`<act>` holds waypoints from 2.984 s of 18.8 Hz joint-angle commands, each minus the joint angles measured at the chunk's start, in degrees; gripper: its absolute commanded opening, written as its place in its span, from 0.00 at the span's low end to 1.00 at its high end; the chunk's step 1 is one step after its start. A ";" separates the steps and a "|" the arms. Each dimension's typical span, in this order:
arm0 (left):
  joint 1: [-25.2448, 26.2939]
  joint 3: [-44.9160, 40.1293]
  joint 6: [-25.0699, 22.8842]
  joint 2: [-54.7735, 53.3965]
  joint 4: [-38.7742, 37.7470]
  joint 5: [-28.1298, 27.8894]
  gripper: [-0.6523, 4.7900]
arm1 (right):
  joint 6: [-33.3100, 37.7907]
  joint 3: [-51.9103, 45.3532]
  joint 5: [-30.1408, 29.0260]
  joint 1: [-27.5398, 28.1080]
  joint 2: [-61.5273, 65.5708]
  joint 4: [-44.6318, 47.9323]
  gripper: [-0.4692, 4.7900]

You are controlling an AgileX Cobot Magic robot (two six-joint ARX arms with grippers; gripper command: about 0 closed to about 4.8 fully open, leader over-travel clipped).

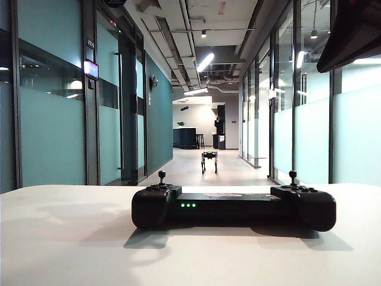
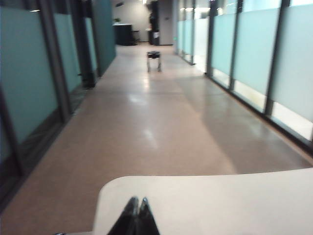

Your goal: Push the left joystick on the remote control sitting on the white table forward to make the robot dog walk in a straight line until it approaches the door.

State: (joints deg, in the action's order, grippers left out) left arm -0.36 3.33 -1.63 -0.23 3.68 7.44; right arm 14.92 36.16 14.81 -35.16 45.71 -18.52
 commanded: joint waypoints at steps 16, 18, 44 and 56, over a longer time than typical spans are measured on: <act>0.59 -2.95 -2.47 0.00 -1.46 -7.23 0.11 | -0.20 0.28 0.09 0.02 -0.22 0.81 0.08; 0.59 -2.93 -2.49 0.00 -1.27 -7.26 0.11 | -0.17 0.28 0.09 0.02 -0.22 0.81 0.08; 0.59 -2.93 -2.47 0.00 -1.49 -7.26 0.11 | -0.17 -5.27 -0.74 18.32 -16.11 8.79 0.08; 0.57 -2.93 -2.47 0.00 -1.49 -7.26 0.11 | -0.66 -28.65 -4.48 34.47 -37.81 23.52 0.08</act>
State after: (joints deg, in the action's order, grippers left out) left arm 0.23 0.21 -3.88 -0.21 1.48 0.25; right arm 14.90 8.14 10.44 -0.69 8.86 3.95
